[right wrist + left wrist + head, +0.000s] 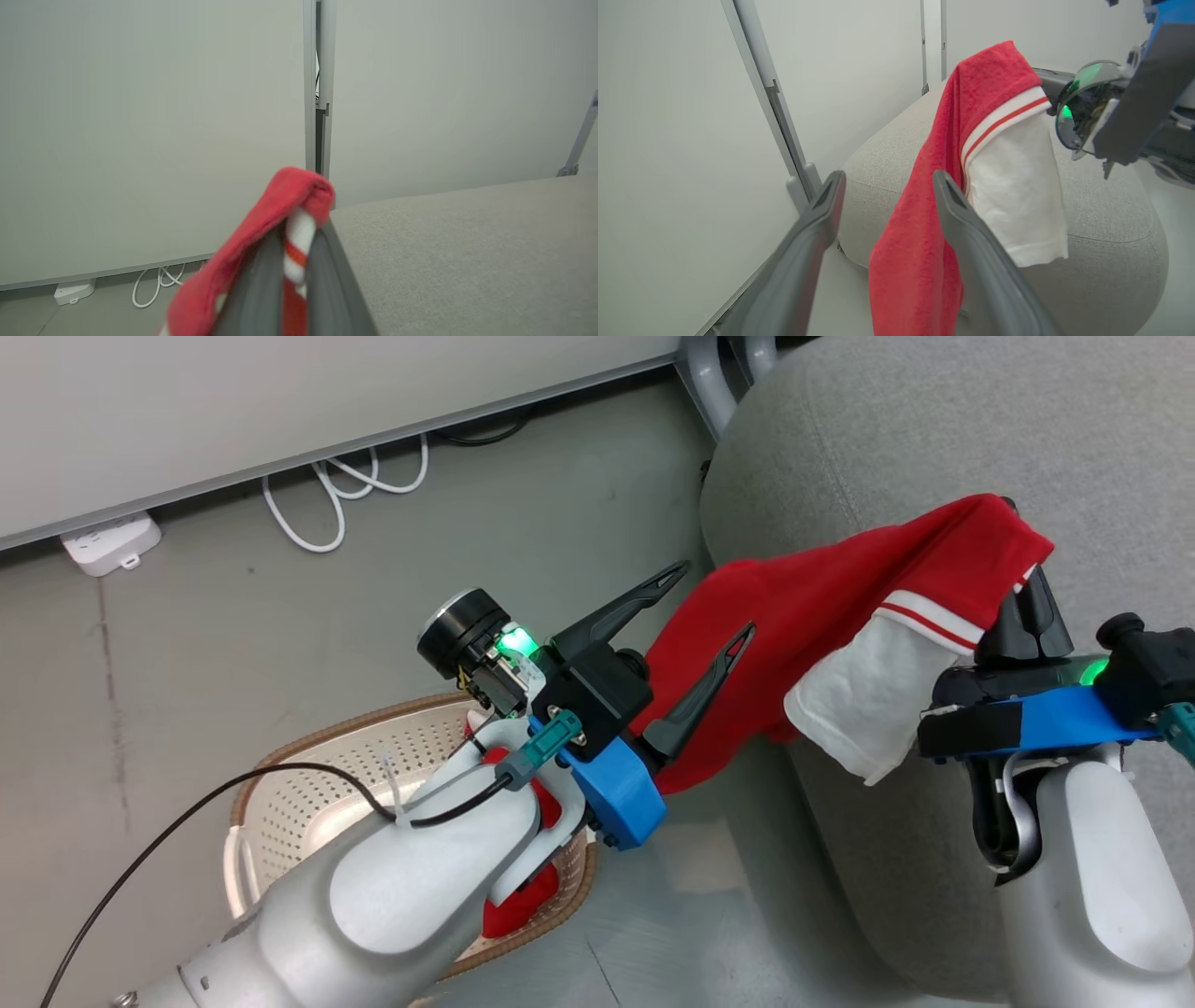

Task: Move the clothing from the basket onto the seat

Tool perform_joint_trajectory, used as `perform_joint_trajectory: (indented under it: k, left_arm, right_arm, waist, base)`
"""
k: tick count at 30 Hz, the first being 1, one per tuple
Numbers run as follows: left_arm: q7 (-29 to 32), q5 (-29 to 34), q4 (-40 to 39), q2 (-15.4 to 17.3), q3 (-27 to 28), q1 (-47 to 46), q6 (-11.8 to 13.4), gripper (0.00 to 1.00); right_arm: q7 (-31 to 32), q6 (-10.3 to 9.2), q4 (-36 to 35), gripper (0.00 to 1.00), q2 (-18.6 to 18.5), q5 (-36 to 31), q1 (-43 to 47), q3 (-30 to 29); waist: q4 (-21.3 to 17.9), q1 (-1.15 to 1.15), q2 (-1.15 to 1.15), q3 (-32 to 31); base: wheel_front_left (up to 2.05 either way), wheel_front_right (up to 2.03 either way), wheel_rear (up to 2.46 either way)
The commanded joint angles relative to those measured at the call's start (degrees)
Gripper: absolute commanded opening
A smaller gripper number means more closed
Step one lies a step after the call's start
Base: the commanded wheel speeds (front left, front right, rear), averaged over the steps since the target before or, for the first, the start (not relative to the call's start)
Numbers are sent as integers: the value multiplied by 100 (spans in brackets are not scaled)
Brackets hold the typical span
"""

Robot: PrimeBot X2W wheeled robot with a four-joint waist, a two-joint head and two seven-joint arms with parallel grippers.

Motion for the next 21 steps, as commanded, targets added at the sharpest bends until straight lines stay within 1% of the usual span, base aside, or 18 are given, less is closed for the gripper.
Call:
perform_joint_trajectory:
  k: [1, 2, 7, 12, 21]
  left_arm:
    - [22, 43, 17, 19, -24, -56, -16, 100]
    - [22, 43, 17, 19, -24, -56, -16, 100]
    - [89, 65, 25, 8, -125, -123, -65, 100]
    - [158, 104, 16, 6, -209, -168, -113, 100]
    - [130, 108, 73, -20, -286, -259, -135, 100]
  right_arm:
    - [-5, -4, -40, 0, 31, 31, 39, -63]
    - [-5, -4, -40, 0, 31, 31, 39, -63]
    - [-5, -4, -97, 0, 61, 77, 139, -228]
    - [-5, -4, -123, 0, 76, 114, 186, -285]
    - [-5, -4, -122, 0, 83, 234, 164, -268]
  waist:
    - [-198, -1, 0, 121]
    - [-198, -1, 0, 121]
    - [-472, -1, 0, 268]
    - [-659, -1, 0, 432]
    - [-752, -1, 0, 549]
  base:
    - [0, 0, 0]
    - [0, 0, 0]
    - [0, 0, 0]
    - [0, 0, 0]
    - [0, 0, 0]
